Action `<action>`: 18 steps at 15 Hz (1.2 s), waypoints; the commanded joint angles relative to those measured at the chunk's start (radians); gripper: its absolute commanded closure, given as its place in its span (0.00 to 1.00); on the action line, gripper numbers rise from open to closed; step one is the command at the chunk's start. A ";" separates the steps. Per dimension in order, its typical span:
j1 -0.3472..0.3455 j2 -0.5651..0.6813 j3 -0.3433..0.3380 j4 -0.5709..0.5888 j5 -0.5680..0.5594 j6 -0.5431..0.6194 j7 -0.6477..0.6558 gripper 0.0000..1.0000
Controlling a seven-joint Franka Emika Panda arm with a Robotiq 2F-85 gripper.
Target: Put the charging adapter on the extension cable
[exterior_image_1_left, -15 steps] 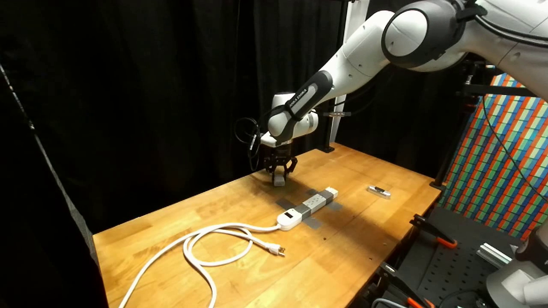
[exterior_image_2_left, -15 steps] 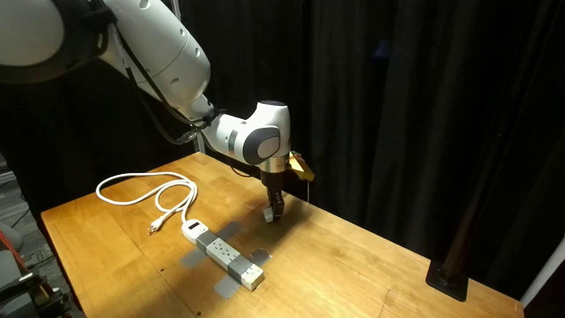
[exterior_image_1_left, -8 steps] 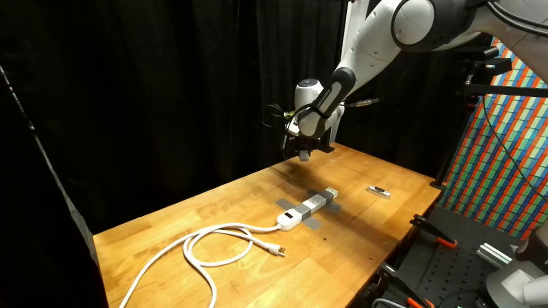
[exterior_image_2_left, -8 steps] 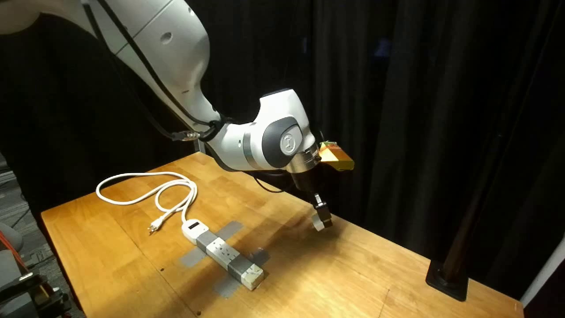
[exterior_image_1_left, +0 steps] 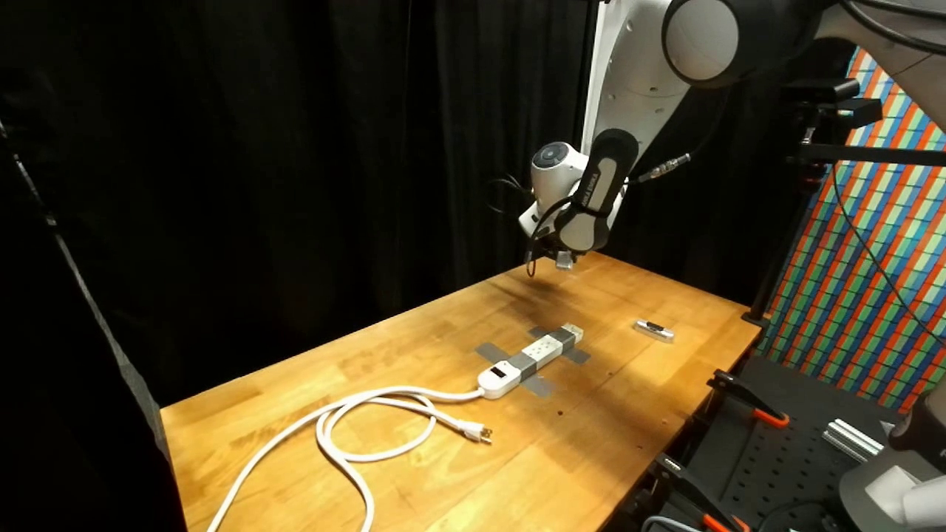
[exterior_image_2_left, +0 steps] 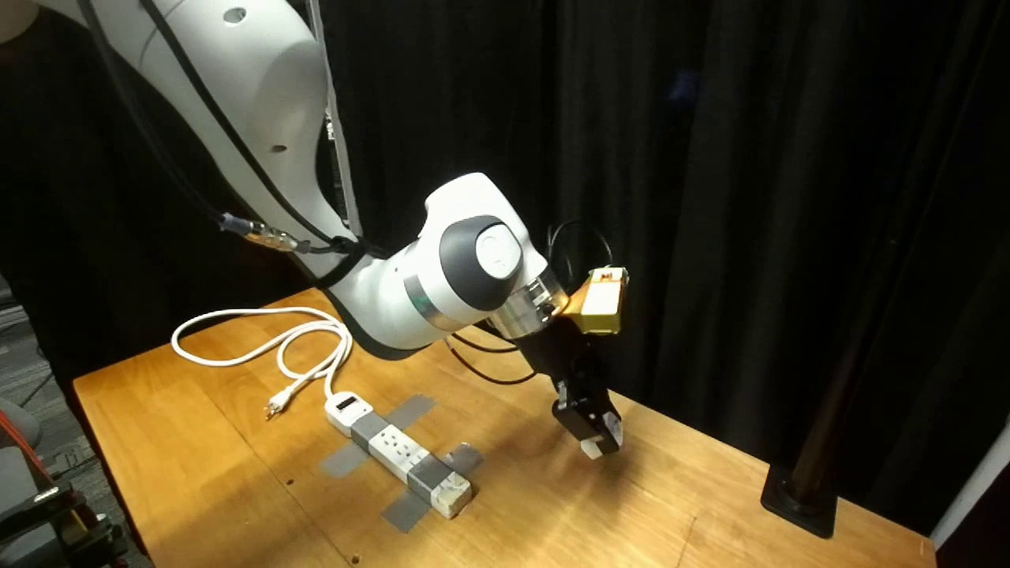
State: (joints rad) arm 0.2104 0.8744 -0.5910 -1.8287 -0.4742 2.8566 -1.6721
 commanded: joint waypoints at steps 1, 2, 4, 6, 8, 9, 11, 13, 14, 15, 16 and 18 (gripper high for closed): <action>0.069 0.015 -0.022 -0.062 -0.089 -0.014 0.269 0.77; 0.076 0.022 -0.017 -0.066 -0.115 -0.019 0.342 0.77; 0.077 0.031 0.003 -0.074 -0.175 -0.036 0.461 0.77; 0.071 0.027 0.018 -0.080 -0.246 -0.053 0.581 0.77; 0.049 0.003 0.044 -0.097 -0.329 -0.087 0.658 0.77; 0.045 -0.006 0.051 -0.107 -0.376 -0.104 0.703 0.77; 0.015 -0.027 0.088 -0.124 -0.465 -0.154 0.764 0.77; -0.033 -0.043 0.144 -0.131 -0.541 -0.203 0.813 0.77; -0.062 -0.056 0.179 -0.138 -0.574 -0.224 0.827 0.77; -0.086 -0.066 0.209 -0.144 -0.603 -0.240 0.842 0.77; -0.112 -0.078 0.240 -0.147 -0.632 -0.254 0.850 0.77; -0.164 -0.105 0.306 -0.163 -0.666 -0.273 0.843 0.77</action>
State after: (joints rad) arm 0.1213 0.8441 -0.3779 -1.9403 -1.0743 2.6208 -0.8385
